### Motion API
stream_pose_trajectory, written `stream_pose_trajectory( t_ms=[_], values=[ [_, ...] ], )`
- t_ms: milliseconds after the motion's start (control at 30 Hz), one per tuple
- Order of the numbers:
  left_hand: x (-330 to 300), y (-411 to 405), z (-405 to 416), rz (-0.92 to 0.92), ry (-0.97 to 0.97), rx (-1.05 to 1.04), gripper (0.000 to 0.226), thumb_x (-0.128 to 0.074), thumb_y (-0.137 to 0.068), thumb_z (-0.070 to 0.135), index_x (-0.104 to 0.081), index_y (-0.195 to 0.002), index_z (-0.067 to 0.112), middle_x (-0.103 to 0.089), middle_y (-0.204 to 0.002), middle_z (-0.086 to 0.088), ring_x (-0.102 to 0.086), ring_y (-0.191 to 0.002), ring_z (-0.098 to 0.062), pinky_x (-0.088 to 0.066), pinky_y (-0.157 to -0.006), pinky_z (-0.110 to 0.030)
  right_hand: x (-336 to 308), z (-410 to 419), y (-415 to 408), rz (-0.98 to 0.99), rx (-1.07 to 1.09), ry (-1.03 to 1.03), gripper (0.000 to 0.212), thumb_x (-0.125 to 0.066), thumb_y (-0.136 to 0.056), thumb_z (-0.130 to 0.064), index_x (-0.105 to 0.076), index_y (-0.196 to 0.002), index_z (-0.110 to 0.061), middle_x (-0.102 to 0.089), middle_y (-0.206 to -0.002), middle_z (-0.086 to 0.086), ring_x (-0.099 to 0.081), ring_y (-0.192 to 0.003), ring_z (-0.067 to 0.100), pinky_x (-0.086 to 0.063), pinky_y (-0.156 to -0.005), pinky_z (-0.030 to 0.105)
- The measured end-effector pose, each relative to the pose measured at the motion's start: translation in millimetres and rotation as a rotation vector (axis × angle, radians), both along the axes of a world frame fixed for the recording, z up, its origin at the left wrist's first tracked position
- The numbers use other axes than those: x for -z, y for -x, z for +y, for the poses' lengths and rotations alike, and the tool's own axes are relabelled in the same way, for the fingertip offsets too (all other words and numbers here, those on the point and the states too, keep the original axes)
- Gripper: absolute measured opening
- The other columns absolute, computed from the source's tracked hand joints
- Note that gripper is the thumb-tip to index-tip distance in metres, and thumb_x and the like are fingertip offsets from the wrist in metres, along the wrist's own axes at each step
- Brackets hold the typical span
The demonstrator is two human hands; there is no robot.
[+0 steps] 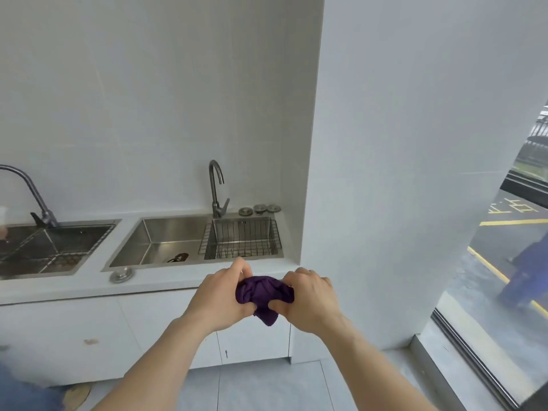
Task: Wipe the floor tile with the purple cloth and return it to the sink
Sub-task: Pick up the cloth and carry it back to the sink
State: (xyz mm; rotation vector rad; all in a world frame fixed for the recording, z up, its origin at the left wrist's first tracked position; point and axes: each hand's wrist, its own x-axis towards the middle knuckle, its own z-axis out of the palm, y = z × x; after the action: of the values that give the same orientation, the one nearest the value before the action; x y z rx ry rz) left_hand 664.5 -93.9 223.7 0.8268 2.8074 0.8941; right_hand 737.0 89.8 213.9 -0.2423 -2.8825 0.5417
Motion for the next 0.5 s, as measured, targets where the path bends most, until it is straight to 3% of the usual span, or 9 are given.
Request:
stream_pose_trajectory(
  t_ms=[233, 500],
  values=[
    [-39.1, 26.4, -0.2, 0.099, -0.067, -0.008, 0.042, -0.074, -0.064, 0.034, -0.043, -0.092, 0.037, -0.065, -0.080, 0.011, -0.061, -0.076, -0.012, -0.052, -0.071, -0.035, -39.7, 1.3, 28.3, 0.089, -0.018, -0.014, 0.031, -0.067, -0.078, -0.056, -0.058, -0.085, -0.027, -0.057, -0.087, -0.008, -0.053, -0.086, 0.020, -0.040, -0.084, 0.035],
    [-66.0, 86.8, -16.0, 0.172, -0.098, 0.000, 0.043, -0.076, -0.067, 0.038, -0.041, -0.092, 0.040, -0.068, -0.082, 0.015, -0.063, -0.077, -0.007, -0.052, -0.069, -0.031, -76.0, -12.7, 85.7, 0.133, -0.027, -0.030, 0.029, -0.068, -0.077, -0.055, -0.049, -0.080, -0.034, -0.054, -0.086, -0.009, -0.049, -0.084, 0.018, -0.039, -0.085, 0.034]
  ],
)
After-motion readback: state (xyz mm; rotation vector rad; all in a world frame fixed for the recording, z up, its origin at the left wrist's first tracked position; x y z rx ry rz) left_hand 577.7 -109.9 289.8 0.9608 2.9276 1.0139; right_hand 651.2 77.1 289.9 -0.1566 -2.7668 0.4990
